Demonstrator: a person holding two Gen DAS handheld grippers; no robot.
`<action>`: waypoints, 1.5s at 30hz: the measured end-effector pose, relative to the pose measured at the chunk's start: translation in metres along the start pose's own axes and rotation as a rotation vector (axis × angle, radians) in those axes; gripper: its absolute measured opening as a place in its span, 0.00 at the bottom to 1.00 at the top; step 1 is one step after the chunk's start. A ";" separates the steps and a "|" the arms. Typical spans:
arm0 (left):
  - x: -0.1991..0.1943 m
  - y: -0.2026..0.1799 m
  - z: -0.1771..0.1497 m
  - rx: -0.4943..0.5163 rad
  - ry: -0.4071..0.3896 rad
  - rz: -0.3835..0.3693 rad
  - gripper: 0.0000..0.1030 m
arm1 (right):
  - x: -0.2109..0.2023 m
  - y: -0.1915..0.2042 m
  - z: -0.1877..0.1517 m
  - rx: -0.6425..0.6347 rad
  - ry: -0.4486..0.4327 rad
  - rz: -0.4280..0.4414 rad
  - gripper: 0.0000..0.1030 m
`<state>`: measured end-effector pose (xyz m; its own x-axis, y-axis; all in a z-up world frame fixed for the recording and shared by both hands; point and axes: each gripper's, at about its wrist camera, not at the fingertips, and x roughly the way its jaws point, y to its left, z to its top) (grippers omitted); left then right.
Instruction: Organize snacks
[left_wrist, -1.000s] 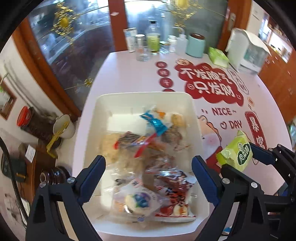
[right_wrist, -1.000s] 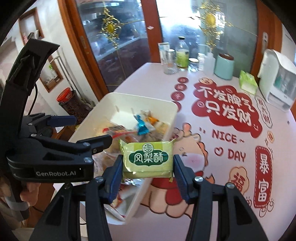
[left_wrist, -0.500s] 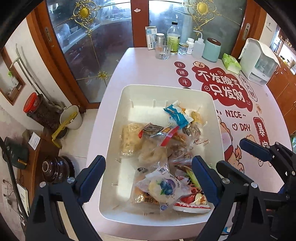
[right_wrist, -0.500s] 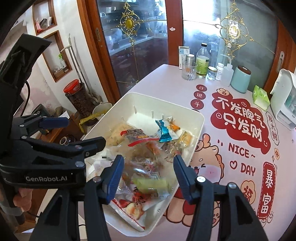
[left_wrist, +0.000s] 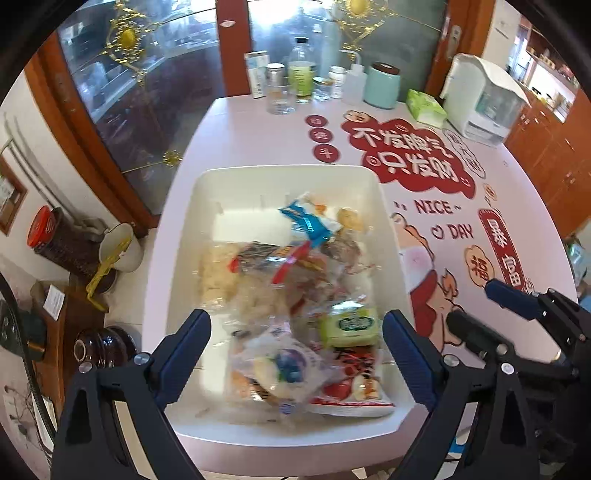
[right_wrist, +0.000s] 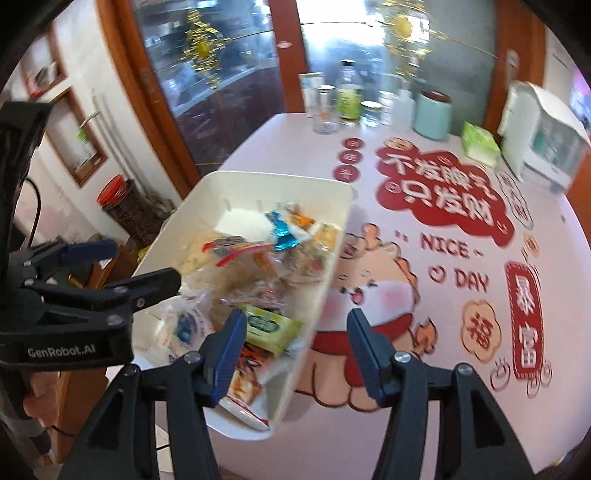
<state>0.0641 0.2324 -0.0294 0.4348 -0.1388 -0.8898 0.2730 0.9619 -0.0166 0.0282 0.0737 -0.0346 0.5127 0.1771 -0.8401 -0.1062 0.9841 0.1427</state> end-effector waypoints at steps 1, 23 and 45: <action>0.000 -0.005 0.000 0.011 0.000 -0.004 0.91 | -0.004 -0.008 -0.002 0.022 -0.002 -0.013 0.55; -0.018 -0.131 -0.001 0.030 -0.060 -0.005 0.91 | -0.085 -0.116 -0.028 0.202 -0.061 -0.105 0.56; -0.023 -0.105 -0.011 -0.015 -0.049 0.068 0.91 | -0.074 -0.091 -0.014 0.122 -0.059 -0.070 0.56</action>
<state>0.0162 0.1372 -0.0121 0.4934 -0.0838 -0.8658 0.2289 0.9728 0.0363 -0.0121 -0.0287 0.0071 0.5649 0.1048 -0.8185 0.0338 0.9881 0.1499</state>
